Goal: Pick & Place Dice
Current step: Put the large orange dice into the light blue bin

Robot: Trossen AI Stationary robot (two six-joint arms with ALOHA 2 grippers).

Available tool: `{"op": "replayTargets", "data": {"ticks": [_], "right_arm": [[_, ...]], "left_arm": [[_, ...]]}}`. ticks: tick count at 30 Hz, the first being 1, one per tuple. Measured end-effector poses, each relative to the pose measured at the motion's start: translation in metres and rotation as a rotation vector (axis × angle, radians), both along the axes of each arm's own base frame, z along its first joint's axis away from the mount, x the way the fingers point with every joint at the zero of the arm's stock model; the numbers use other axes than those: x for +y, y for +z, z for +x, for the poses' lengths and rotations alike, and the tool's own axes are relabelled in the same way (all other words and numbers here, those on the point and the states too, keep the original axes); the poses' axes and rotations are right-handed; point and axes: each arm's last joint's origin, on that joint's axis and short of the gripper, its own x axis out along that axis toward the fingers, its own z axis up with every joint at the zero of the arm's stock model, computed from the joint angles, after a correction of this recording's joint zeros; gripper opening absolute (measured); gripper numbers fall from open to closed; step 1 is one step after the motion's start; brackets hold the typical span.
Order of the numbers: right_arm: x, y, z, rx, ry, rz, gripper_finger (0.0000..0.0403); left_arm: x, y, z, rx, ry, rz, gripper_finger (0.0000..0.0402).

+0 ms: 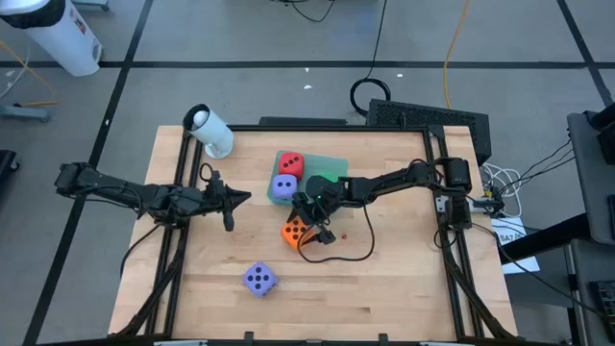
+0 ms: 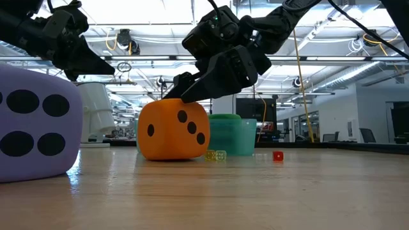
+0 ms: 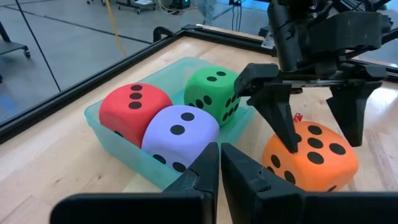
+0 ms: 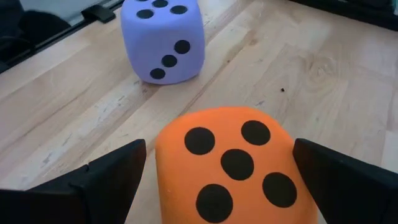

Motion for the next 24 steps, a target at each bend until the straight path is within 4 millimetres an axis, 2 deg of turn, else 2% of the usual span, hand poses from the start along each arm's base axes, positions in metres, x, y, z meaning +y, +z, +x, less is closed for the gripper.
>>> {"op": "replayTargets", "data": {"ticks": [6,12,17,24], "right_arm": [[0.021,0.008,-0.001,-0.030,0.052,-0.054,0.0400],[0.027,0.021,0.005,-0.097,0.084,-0.086,0.0400],[0.022,0.018,0.006,-0.041,-0.057,-0.124,0.0400],[0.024,0.014,0.002,0.105,-0.240,-0.062,0.0400]], "left_arm": [[0.000,0.000,0.000,0.004,-0.003,0.008,0.0026],[-0.001,0.000,0.000,0.007,-0.035,-0.001,0.0026],[-0.001,-0.001,0.000,0.012,-0.047,-0.004,0.0026],[-0.001,-0.002,0.000,0.026,-0.053,-0.007,0.0026]]}}
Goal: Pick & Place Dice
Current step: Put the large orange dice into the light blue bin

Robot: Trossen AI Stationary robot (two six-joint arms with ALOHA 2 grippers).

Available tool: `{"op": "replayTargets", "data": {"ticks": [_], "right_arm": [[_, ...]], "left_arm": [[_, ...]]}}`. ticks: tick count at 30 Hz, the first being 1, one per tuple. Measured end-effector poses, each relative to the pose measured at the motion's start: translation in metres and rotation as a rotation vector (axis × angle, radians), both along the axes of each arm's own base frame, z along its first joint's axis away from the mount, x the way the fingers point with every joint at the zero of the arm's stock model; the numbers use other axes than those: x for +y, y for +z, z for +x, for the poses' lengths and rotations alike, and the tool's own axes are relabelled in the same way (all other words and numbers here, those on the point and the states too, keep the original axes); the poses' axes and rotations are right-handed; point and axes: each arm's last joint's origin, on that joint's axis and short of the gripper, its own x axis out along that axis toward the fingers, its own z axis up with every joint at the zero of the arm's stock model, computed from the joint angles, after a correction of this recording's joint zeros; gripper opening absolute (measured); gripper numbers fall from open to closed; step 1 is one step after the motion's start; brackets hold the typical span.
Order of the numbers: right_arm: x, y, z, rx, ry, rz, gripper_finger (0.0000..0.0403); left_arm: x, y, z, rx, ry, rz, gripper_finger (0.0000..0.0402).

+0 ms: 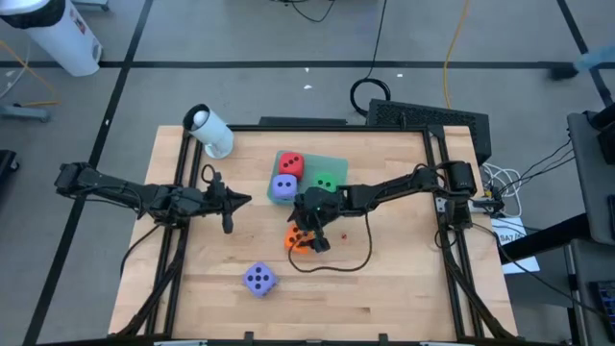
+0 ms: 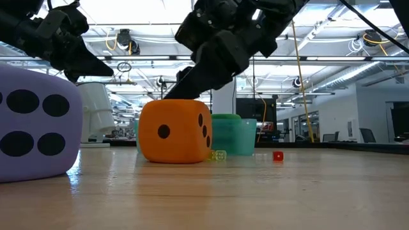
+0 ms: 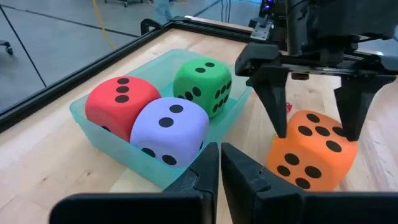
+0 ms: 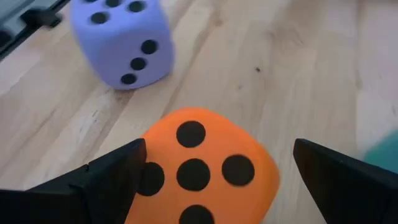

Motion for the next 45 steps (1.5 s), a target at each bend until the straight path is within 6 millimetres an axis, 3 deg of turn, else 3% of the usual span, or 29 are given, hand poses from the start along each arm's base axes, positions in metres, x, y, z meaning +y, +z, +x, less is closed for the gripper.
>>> {"op": "replayTargets", "data": {"ticks": [4,9,17,22,29,40,45], "right_arm": [[0.007,0.000,0.000,0.038,-0.140,0.066,0.0400],[0.021,0.001,0.000,0.011,-0.260,0.008,0.0400],[0.032,0.011,-0.002,-0.043,-0.317,-0.001,0.0400],[0.032,0.026,-0.013,-0.011,-0.367,-0.034,0.0400],[0.032,0.035,-0.028,0.035,-0.067,-0.284,0.0400],[0.005,0.033,-0.021,-0.072,0.293,-0.178,0.0400],[-0.010,0.031,-0.018,-0.124,0.366,-0.146,0.0400]], "left_arm": [[0.000,0.000,0.000,-0.004,0.005,-0.017,0.0026],[0.000,0.000,0.000,-0.011,0.007,-0.024,0.0026],[0.000,0.001,0.000,-0.030,0.018,-0.058,0.0026],[0.000,0.001,0.000,-0.027,0.016,-0.067,0.0026],[-0.001,0.000,0.000,-0.017,-0.023,-0.074,0.0026],[-0.001,0.000,0.000,-0.003,-0.032,-0.048,0.0026],[-0.001,-0.003,0.000,0.028,-0.032,-0.040,0.0026]]}}
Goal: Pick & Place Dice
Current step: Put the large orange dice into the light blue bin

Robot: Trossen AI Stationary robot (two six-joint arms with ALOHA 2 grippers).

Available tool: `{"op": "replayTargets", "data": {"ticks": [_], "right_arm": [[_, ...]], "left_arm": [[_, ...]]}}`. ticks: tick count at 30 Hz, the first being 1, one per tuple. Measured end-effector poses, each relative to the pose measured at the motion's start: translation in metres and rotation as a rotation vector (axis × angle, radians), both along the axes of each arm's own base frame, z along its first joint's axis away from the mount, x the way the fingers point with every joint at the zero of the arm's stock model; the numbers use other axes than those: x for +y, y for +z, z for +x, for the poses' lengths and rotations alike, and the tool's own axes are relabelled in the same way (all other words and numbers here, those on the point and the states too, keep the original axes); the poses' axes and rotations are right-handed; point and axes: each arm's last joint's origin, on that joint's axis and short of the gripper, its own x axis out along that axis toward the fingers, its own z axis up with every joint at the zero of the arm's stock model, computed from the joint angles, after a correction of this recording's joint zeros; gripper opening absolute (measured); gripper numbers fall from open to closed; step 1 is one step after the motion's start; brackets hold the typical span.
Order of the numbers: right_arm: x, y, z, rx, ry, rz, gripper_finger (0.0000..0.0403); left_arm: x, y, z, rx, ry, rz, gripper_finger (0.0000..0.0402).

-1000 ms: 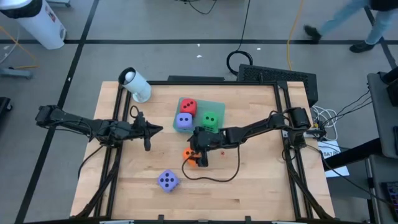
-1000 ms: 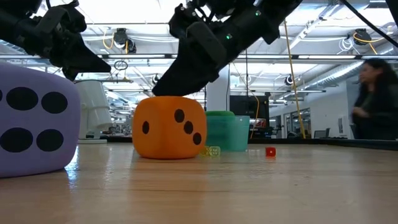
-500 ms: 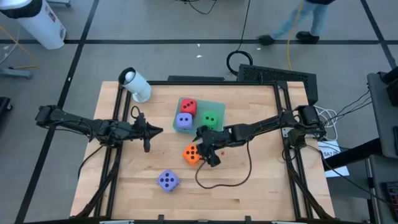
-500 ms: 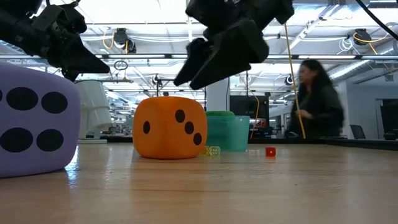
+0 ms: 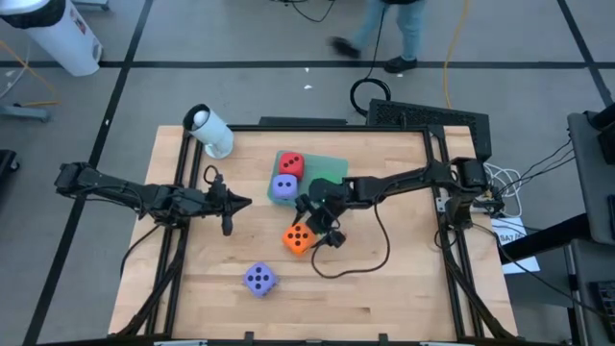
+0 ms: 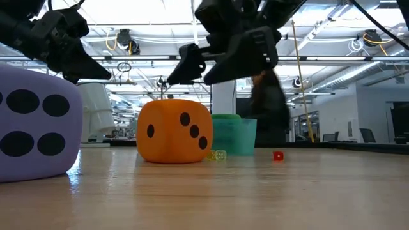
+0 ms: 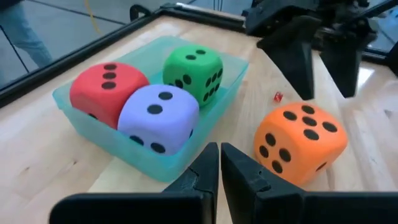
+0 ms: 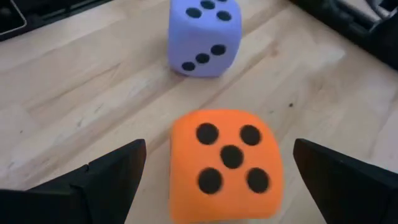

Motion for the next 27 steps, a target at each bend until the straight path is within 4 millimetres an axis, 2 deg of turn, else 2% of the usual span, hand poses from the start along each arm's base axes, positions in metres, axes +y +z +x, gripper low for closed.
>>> {"op": "replayTargets", "data": {"ticks": [3,11,15,22,27], "right_arm": [[-0.010,0.002,0.001,-0.025,0.020,0.019,0.0400],[-0.023,-0.019,0.017,-0.036,0.005,0.150,0.0400],[-0.021,-0.045,0.019,0.055,-0.001,0.162,0.0400],[-0.017,-0.047,0.019,0.077,-0.007,0.175,0.0400],[-0.006,-0.047,0.018,0.068,0.040,0.155,0.0399]], "left_arm": [[0.000,-0.002,0.000,0.015,0.001,0.001,0.0026],[0.000,-0.002,0.000,0.021,0.001,0.003,0.0026],[0.000,-0.002,0.000,0.023,0.000,0.005,0.0026],[0.000,-0.002,0.000,0.023,-0.004,0.003,0.0026],[0.000,-0.002,0.000,0.022,-0.004,0.004,0.0026]]}}
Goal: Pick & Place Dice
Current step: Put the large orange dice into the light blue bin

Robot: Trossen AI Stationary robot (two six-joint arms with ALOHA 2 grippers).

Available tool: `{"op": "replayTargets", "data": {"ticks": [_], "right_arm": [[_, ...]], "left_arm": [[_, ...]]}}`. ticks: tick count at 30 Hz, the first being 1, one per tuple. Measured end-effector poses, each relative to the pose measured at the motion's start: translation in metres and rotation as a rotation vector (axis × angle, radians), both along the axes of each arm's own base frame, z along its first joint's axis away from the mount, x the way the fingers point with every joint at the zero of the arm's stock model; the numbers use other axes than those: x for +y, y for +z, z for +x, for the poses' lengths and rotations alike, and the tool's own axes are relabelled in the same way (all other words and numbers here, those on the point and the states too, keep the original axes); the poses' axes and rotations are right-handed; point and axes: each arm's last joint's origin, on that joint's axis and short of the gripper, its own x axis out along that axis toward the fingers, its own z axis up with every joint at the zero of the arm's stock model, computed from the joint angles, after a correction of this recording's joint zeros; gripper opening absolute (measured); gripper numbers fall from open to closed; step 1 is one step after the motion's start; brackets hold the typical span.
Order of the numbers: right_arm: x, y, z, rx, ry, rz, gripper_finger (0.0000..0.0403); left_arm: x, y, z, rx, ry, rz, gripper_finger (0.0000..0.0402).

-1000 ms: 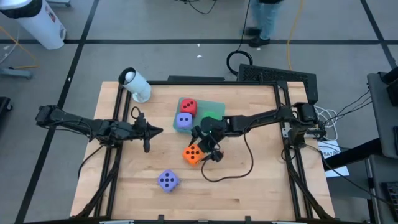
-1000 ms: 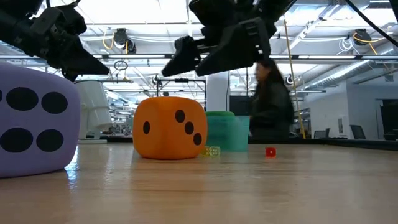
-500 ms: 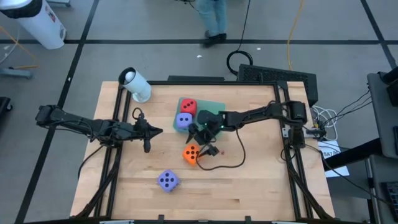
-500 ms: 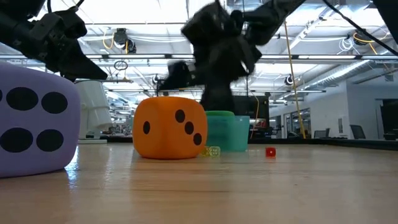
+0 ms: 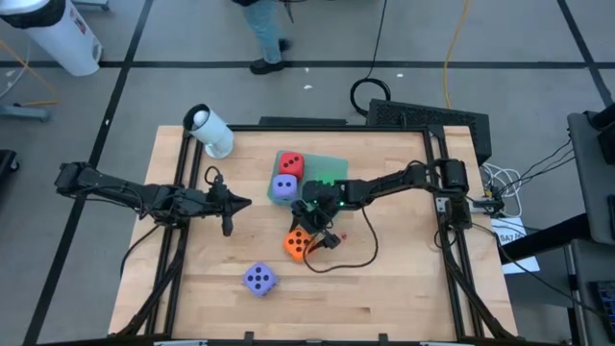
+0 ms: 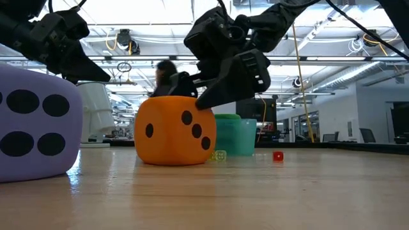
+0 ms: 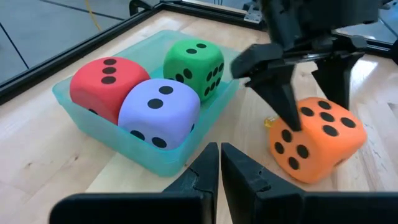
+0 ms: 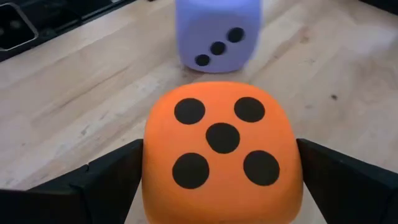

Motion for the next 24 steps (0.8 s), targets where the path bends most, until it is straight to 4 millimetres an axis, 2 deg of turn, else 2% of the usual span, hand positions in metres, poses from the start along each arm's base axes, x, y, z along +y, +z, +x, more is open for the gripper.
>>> {"op": "replayTargets", "data": {"ticks": [5,11,16,20,24], "right_arm": [[0.014,-0.022,0.006,0.040,-0.004,-0.021,0.0395],[0.020,-0.017,0.008,0.050,-0.071,0.027,0.0394],[0.014,0.017,0.003,-0.019,-0.154,0.026,0.0393],[0.005,0.060,-0.007,-0.133,-0.251,-0.021,0.0393],[-0.011,0.108,-0.026,-0.258,-0.467,-0.144,0.0393]], "left_arm": [[0.000,0.000,0.000,-0.003,0.000,-0.001,0.0026],[0.000,0.001,0.000,-0.008,0.001,-0.002,0.0026],[0.000,0.001,0.000,-0.012,0.003,-0.010,0.0026],[0.000,0.001,0.001,-0.019,0.004,-0.012,0.0026],[0.000,0.002,0.001,-0.024,0.004,-0.016,0.0026]]}}
